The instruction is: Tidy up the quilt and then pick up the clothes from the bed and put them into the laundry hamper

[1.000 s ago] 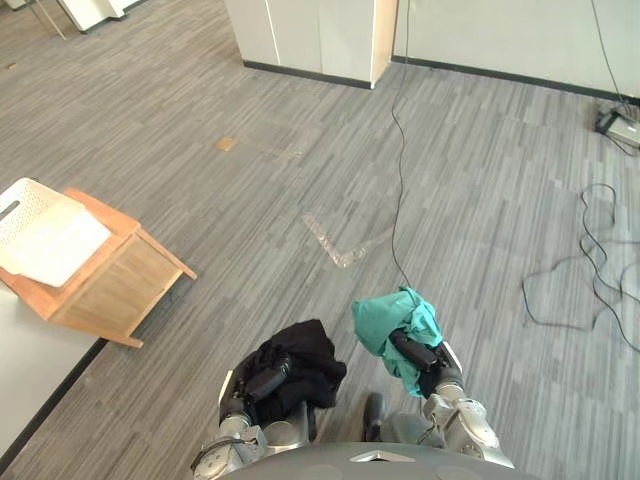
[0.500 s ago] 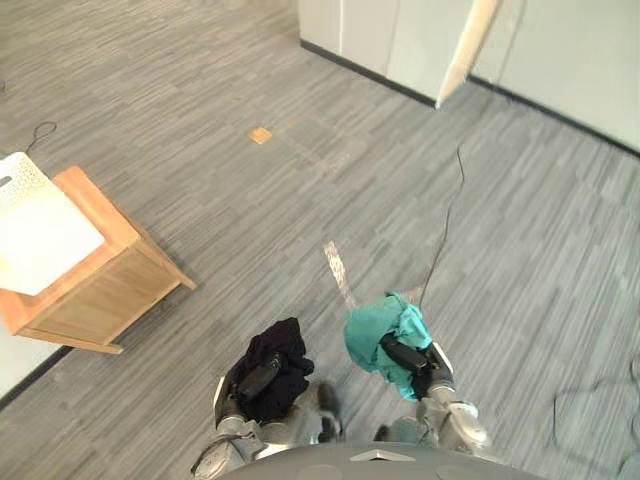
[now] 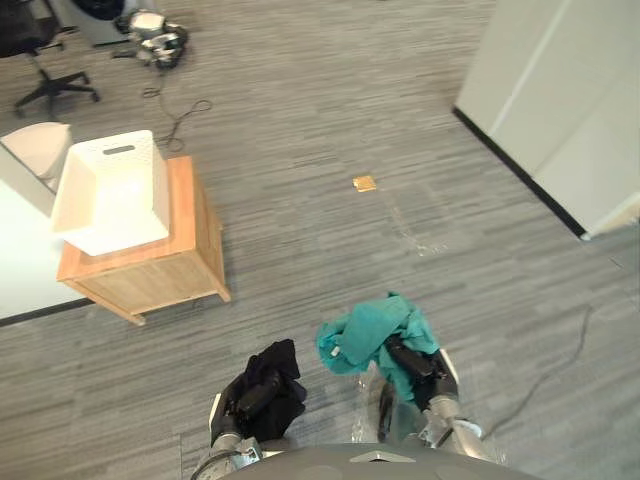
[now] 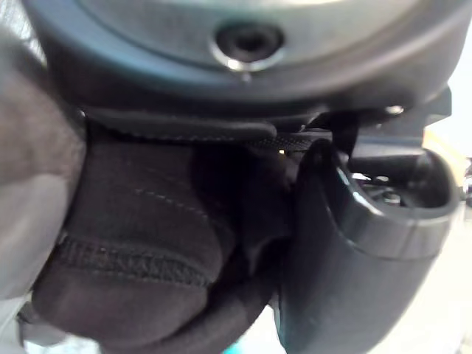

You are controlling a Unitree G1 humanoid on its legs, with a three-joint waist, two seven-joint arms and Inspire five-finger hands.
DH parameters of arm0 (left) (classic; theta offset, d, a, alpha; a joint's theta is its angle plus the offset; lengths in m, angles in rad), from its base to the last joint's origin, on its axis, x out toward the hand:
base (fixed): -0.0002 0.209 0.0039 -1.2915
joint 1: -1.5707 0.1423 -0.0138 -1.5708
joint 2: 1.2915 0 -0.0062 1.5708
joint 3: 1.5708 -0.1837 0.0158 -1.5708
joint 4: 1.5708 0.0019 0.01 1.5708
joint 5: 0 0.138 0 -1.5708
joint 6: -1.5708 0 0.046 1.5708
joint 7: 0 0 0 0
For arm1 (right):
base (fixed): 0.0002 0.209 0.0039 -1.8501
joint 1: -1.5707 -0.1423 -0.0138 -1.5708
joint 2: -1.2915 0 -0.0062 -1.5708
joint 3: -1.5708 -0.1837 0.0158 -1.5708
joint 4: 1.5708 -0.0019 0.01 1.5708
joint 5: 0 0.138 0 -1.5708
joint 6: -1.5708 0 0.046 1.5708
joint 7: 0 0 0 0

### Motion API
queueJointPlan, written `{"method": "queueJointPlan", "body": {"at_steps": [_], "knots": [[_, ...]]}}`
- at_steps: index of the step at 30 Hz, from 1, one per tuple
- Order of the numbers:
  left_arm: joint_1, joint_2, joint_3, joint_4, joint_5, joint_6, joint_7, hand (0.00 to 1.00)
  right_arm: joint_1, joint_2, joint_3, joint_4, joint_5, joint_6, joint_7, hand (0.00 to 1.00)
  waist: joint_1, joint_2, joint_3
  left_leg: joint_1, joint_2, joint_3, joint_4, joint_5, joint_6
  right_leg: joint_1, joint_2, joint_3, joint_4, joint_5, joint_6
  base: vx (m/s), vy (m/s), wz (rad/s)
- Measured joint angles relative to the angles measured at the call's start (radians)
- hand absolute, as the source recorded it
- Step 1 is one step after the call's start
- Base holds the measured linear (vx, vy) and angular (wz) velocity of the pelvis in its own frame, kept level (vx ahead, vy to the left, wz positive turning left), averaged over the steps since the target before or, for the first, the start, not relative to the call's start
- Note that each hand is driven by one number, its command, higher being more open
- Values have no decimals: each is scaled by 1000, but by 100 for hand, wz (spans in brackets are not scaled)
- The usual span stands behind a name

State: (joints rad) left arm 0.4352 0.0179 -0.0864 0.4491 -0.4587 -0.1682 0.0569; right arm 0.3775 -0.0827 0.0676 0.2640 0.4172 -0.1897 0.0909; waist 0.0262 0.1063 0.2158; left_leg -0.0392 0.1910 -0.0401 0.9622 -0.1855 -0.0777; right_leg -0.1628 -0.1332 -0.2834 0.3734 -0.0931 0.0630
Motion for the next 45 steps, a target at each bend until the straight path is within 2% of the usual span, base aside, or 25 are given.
{"method": "queueJointPlan", "body": {"at_steps": [1,4,7,9,10,11,12,14,16,18,20,21,24,25,28,30,32,34,35,36,37,40,43,44,45], "knots": [[18,-14,8,-16,2,-29,-25,0,-5,-14,-14,-17,-2,-2,0,0,8,7,2,-85,32,40,103,2,-13,74,15,-30,-60,-10,-10,372,-501,57],[27,-10,7,-28,1,-55,-71,0,-43,-23,-45,-22,-3,-24,0,0,17,6,2,-172,-7,133,54,-58,-13,222,8,-91,-193,-12,-21,420,-443,46],[25,-12,13,-37,-2,-67,-99,0,-100,-61,-70,-39,-9,-35,1,0,33,0,0,-214,-63,323,-257,-82,-4,360,19,-155,-318,-6,-9,407,-246,52],[32,-18,10,-104,-2,-33,-117,0,-135,-123,-126,-32,11,-35,57,0,55,-12,0,-218,-148,405,-603,13,16,416,17,-201,-365,-11,17,438,-170,49],[37,-21,9,-120,-1,-25,-124,0,-136,-132,-153,-19,31,-36,89,0,60,-15,1,-216,-161,416,-666,74,47,430,16,-208,-365,-18,31,429,-113,41],[44,-17,10,-136,3,-22,-131,0,-134,-134,-194,2,49,-38,129,0,77,-40,-9,-185,-187,448,-727,168,144,460,-1,-210,-364,-36,61,459,-71,27],[46,-20,20,-136,2,-20,-131,0,-113,-127,-206,8,74,-46,141,0,86,-60,-33,-161,-212,467,-746,163,223,464,-26,-203,-352,-38,73,476,-58,20],[34,-17,42,-137,1,-19,-127,0,-109,-103,-193,8,79,-63,170,0,79,-93,-34,-153,-202,491,-692,112,256,452,-45,-170,-269,-16,105,524,-23,0],[29,-11,60,-135,2,-14,-124,0,-94,-64,-157,4,77,-70,196,0,71,-117,-36,-86,-196,486,-694,55,243,395,-82,-147,-30,1,114,517,9,-3],[22,17,58,-134,8,-15,-111,0,-47,-22,-104,-7,61,-83,229,0,30,-140,-47,20,-224,434,-745,-16,208,172,-204,-95,512,113,47,501,0,37],[10,50,44,-132,37,-14,-81,0,-3,-19,-65,-7,57,-82,246,0,-1,-147,-50,90,-235,380,-760,-42,193,30,-225,-51,742,50,4,444,-54,85],[-4,71,39,-133,38,-14,-69,0,29,-17,-52,-7,58,-82,247,0,-21,-140,-46,138,-234,327,-779,-45,188,-39,-201,-41,757,4,12,466,-76,127],[-42,98,39,-134,38,-13,-56,0,82,-12,-44,-7,59,-85,242,0,-55,-131,-41,205,-235,203,-804,-50,179,-118,-139,-29,551,-76,26,428,-150,133],[-53,108,34,-134,38,-12,-53,0,103,-8,-44,-7,61,-95,238,0,-59,-125,-38,236,-233,152,-802,-64,155,-125,-107,-4,358,-79,24,440,-241,141],[-37,127,33,-142,38,-8,-47,0,121,4,-35,-16,70,-129,230,0,-57,-116,-36,303,-229,78,-786,-124,88,-118,-50,129,-110,40,47,427,-314,125],[-2,139,26,-169,38,-5,-50,0,154,4,-23,-87,80,-148,227,0,-62,-126,-42,346,-221,47,-762,-234,85,-125,-43,220,-139,143,46,491,-501,131],[55,99,40,-166,36,4,-49,0,131,-38,-11,-91,79,-151,227,0,-44,-57,-52,371,-151,33,-716,-275,48,-150,4,187,2,113,37,437,-447,46],[97,57,54,-167,27,6,-49,0,80,-53,-7,-96,79,-151,224,0,-28,-20,-44,283,-105,54,-500,-245,12,-135,31,161,47,48,3,395,-378,12],[123,25,62,-176,24,6,-52,0,69,-62,-5,-128,78,-149,224,0,-25,-8,-29,187,-73,77,-278,-152,2,-94,45,152,43,13,-11,475,-468,26],[155,0,64,-195,25,6,-60,0,68,-70,4,-177,78,-149,227,0,-16,-6,-9,79,-13,117,-44,14,-9,-27,59,144,7,-10,-28,480,-438,22],[170,-7,62,-204,27,6,-65,0,70,-73,9,-196,76,-149,235,0,-5,-2,-7,35,17,137,37,30,-14,8,67,138,-16,-18,-33,418,-304,19],[183,-9,62,-238,37,10,-87,0,37,-69,-12,-211,64,-150,250,0,5,-25,-1,-125,41,270,42,-75,8,185,42,79,-147,-48,-45,412,-259,37],[170,-13,72,-298,37,11,-107,0,19,-70,-59,-201,59,-151,271,0,14,-24,-29,-147,-3,585,-381,-47,20,301,12,-33,-235,-65,0,507,-181,73],[154,-19,76,-320,37,12,-115,0,21,-70,-78,-187,60,-151,273,0,11,-15,-46,-139,-27,688,-508,-11,132,333,15,-96,-233,-97,28,648,-131,132],[128,-21,91,-323,37,16,-119,0,15,-69,-77,-156,58,-150,272,0,8,-33,-75,-131,-73,689,-559,-33,203,343,-5,-148,-202,-129,55,548,-112,135]]}}
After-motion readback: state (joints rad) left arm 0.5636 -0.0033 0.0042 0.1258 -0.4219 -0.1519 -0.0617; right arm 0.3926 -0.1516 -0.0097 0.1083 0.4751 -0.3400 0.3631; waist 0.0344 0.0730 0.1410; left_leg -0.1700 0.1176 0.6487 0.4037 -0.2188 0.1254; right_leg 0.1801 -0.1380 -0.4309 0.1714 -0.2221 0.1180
